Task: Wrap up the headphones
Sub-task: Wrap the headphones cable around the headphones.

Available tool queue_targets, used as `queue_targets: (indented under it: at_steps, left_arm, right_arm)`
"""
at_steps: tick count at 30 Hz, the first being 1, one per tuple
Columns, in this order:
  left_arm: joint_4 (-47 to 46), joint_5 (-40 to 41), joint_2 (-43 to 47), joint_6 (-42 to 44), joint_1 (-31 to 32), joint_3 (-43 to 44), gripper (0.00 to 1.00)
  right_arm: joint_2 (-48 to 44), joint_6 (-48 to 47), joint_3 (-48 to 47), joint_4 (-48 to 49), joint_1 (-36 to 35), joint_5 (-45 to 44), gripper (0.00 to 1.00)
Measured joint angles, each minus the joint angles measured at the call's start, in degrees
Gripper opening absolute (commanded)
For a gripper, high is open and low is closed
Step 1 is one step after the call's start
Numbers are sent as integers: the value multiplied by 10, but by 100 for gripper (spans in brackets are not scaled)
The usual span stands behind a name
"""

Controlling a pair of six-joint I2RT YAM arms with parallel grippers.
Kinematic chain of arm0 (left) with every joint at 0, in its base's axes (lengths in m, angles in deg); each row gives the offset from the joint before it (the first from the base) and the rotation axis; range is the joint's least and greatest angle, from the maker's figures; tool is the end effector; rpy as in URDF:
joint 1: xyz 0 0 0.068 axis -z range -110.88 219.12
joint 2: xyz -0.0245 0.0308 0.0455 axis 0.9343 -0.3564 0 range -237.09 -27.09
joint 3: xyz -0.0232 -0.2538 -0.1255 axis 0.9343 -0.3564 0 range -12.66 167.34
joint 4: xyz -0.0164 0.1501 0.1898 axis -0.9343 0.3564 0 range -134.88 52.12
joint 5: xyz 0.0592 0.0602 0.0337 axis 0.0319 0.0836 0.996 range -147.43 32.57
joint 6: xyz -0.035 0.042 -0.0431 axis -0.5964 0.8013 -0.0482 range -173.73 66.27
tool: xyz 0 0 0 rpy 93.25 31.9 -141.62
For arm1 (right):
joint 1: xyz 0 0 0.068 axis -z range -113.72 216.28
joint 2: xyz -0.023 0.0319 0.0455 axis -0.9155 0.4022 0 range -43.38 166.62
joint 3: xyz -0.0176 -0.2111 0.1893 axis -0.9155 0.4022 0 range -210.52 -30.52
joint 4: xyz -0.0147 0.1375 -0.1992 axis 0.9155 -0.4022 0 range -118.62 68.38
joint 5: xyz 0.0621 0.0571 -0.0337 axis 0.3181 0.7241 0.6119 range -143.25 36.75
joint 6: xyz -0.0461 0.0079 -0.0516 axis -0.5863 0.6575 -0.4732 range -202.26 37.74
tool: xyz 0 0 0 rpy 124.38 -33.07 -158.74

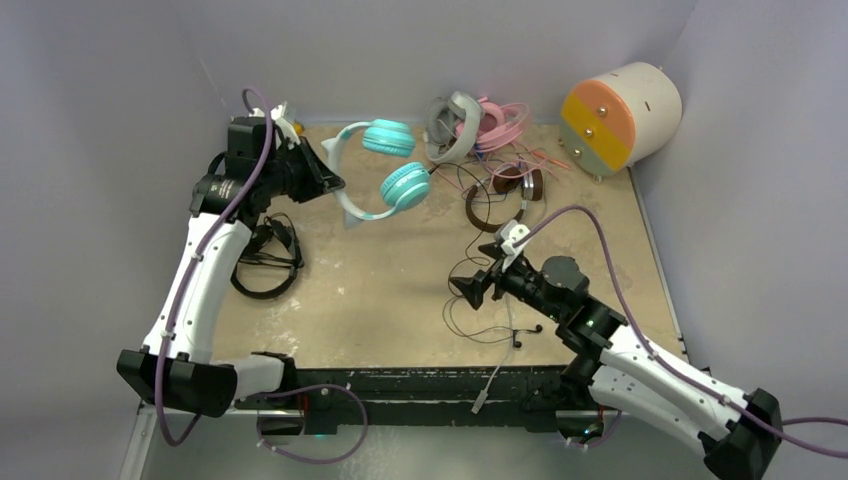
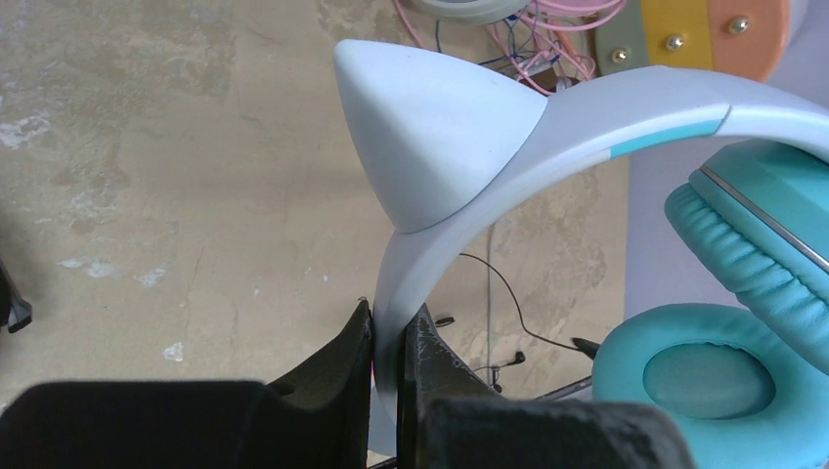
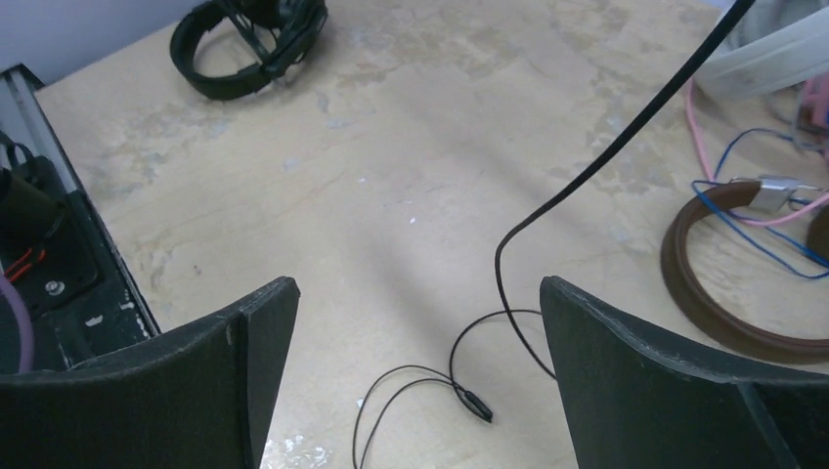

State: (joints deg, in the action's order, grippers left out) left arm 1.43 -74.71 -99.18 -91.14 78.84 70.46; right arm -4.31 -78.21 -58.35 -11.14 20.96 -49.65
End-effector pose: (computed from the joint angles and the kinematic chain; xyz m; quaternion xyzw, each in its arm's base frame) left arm 0.2425 -0.0586 0.4036 -0.1431 0.8691 -0.3039 0.3631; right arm 0.1159 0.1223 0.3005 -0.2713 0.6580 0.3135 0.6286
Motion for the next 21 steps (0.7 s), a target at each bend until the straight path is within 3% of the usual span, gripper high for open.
queue_targets:
  at_steps: [8,10,12,16,21]
  left_arm:
    - [24,-12,5,-10,0,31,0]
    - [28,-14,8,-10,0,33,0]
    - [29,-18,8,-10,0,34,0]
    - [29,-23,9,-9,0,36,0]
    - [20,-18,11,15,0,27,0]
  right_arm:
    - [84,9,45,112,0,0,78]
    - [99,14,50,142,0,-5,69]
    - [120,17,48,176,0,-10,54]
    - [159,21,29,204,0,-10,0]
    - [120,28,10,178,0,-18,0]
